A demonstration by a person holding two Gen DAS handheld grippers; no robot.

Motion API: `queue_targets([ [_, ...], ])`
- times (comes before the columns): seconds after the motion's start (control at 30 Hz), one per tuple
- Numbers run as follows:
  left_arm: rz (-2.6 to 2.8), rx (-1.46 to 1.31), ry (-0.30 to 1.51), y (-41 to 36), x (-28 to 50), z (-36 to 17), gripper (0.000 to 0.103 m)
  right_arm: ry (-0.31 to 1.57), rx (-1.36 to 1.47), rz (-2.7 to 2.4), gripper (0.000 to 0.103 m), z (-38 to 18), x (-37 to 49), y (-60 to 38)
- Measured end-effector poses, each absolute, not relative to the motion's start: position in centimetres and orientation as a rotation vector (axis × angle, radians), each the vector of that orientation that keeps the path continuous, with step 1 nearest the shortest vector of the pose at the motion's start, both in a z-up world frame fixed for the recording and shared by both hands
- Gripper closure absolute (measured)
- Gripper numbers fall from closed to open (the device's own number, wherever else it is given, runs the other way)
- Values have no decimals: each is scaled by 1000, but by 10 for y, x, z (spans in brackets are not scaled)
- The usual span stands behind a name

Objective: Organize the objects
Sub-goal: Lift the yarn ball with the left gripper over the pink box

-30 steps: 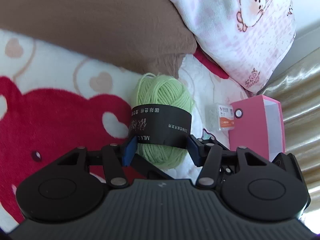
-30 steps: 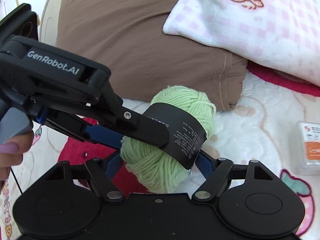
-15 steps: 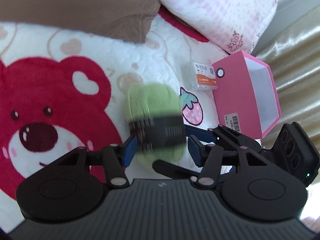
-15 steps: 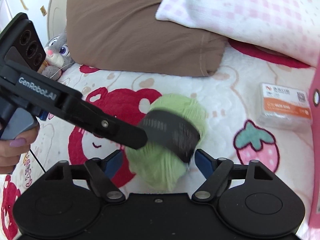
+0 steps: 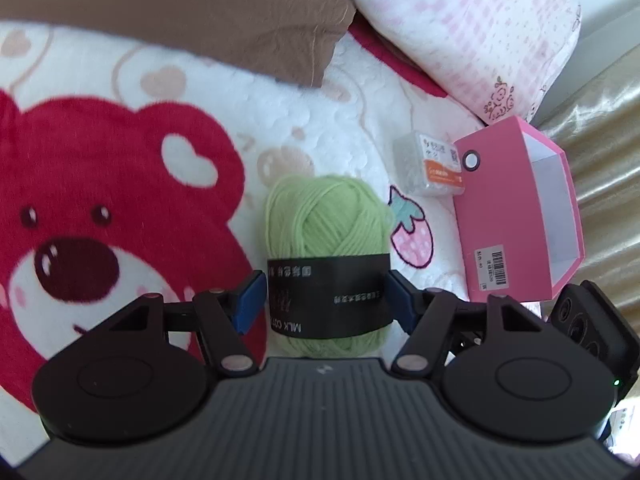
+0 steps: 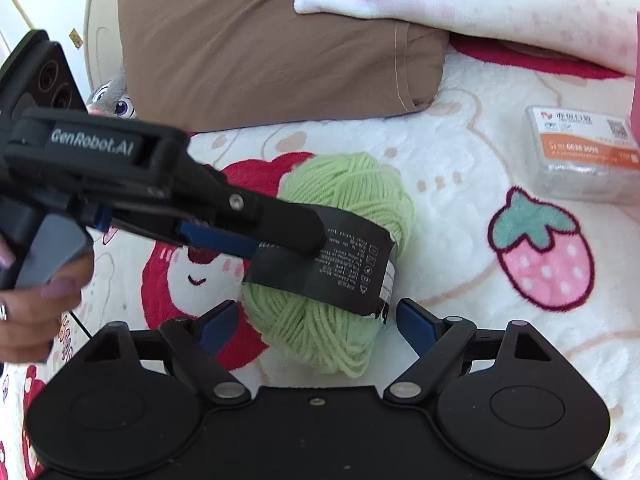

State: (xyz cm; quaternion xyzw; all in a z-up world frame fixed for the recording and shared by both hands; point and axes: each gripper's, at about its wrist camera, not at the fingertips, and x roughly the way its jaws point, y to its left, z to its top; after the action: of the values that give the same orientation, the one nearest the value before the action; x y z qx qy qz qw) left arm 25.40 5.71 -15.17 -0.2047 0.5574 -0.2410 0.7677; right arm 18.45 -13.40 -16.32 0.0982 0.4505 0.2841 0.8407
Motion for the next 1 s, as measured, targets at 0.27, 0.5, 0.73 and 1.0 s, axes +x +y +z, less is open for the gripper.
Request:
queue_targets([
  [0.27, -486, -476, 1138, 47, 243, -152, 46, 909, 149, 582, 33, -167, 183, -130],
  [0.5, -490, -515, 1134, 45, 228, -133, 49, 883, 95, 577, 37, -148, 168, -132],
  [0.73, -514, -497, 1160, 38, 201, -107, 49, 909, 80, 584, 37, -120, 140, -143],
  [1.0, -559, -449, 1139, 28, 165, -70, 49, 955, 100, 577, 37, -88, 115, -154],
])
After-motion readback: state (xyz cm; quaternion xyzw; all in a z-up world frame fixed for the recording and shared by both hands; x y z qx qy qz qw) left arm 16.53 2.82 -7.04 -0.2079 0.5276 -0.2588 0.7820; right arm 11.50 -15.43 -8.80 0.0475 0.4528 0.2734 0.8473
